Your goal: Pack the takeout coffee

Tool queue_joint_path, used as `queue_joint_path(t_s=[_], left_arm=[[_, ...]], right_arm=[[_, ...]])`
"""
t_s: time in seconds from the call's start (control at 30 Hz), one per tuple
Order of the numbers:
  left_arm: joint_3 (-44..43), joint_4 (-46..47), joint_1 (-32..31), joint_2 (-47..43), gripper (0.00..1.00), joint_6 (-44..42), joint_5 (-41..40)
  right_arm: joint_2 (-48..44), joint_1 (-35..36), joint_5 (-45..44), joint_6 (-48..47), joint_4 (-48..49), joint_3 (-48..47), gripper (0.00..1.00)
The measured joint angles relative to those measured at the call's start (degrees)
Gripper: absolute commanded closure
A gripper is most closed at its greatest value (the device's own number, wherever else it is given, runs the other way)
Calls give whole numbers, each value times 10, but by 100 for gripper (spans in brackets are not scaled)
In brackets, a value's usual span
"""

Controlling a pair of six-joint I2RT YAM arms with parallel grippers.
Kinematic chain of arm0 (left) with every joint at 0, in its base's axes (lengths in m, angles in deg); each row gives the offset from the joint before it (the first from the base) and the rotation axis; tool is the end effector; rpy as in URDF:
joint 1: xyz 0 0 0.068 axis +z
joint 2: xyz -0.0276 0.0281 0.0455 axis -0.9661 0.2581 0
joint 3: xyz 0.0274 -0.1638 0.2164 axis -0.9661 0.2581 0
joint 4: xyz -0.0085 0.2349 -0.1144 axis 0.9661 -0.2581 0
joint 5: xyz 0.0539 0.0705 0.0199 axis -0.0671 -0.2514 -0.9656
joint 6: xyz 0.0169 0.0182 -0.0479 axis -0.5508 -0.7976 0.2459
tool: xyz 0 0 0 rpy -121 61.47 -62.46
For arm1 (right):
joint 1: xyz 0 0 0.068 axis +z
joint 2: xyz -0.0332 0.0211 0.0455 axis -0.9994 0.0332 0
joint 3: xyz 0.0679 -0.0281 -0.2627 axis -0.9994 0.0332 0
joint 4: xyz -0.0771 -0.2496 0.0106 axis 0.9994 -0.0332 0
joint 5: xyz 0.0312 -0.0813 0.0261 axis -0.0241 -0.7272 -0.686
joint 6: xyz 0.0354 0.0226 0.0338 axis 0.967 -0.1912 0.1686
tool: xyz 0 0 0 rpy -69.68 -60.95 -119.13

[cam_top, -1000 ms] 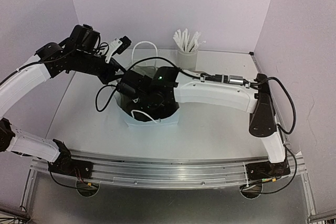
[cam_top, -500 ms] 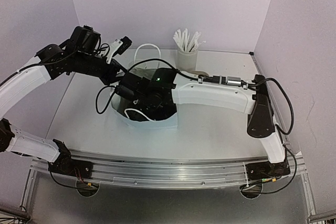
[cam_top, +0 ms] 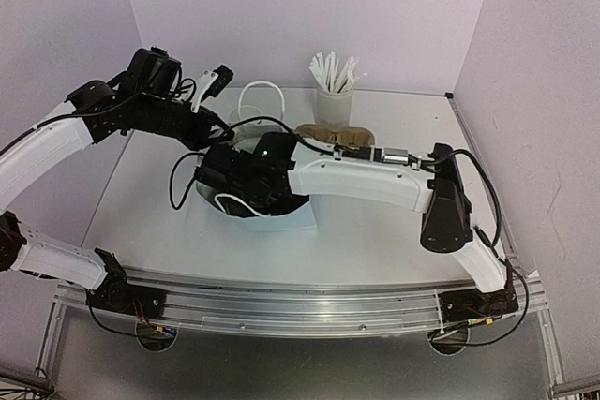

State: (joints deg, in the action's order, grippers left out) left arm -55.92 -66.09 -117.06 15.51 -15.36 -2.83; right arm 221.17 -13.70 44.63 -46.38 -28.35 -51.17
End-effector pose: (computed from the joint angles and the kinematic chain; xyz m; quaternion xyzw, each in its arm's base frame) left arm 0.1862 -0.1810 0.3504 0.3443 0.8336 -0.2809 0.3280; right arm 0.1543 0.4827 0.2331 -0.3225 0.8835 -0.0094 0.3396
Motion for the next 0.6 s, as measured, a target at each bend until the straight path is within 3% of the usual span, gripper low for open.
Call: queue_joint_path(t_s=[0.1,0.23,0.37,0.5,0.6], left_arm=[[0,0,0,0,100,0,0],[0,0,0,1,100,0,0],[0,0,0,1,100,0,-3],[0,1,1,4,100,0,-1],[0,4,4,9,100,0,6]], right_arm=[[3,0,-8,-3,-5,-4,83],[9,0,-13,-4,-6,-7,61],[15,0,-11,-7,-21,-28,51],[18,-2,-2,-15,-40,-44,15],[17,-5,5,-27,-52,-48,10]])
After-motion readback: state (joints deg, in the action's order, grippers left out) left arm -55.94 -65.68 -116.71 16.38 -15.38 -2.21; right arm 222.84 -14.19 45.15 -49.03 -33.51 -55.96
